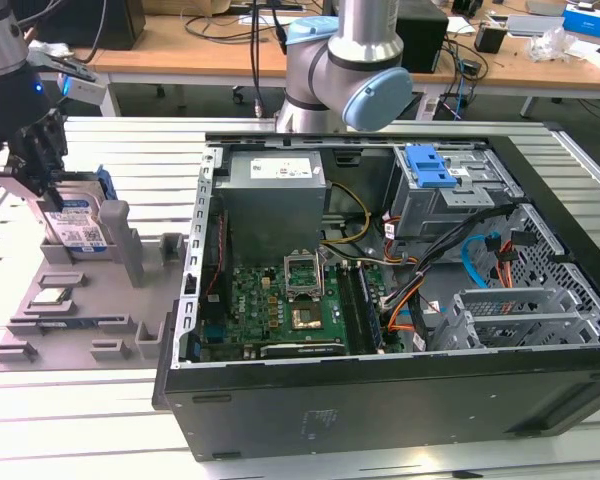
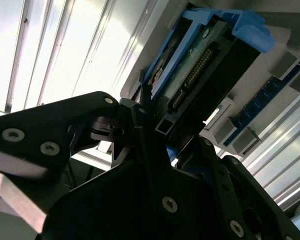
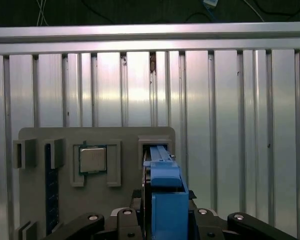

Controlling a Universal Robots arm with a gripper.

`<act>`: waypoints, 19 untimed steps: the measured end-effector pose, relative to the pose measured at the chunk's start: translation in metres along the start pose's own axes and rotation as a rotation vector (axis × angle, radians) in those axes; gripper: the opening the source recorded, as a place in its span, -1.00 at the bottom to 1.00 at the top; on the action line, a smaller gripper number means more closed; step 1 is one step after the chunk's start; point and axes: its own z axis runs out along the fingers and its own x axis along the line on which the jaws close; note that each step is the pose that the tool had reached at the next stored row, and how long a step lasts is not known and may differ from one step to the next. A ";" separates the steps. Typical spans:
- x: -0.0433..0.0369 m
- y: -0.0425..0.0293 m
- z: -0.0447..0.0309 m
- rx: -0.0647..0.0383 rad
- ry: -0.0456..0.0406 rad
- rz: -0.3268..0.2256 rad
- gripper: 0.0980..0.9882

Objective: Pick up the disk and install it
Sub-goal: 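Pick up the disk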

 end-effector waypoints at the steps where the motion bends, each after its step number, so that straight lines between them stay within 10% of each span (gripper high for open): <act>1: 0.0000 0.0000 0.0010 0.000 -0.0001 0.000 -0.27; 19: 0.0000 0.0000 0.0026 0.000 0.0001 0.000 -0.40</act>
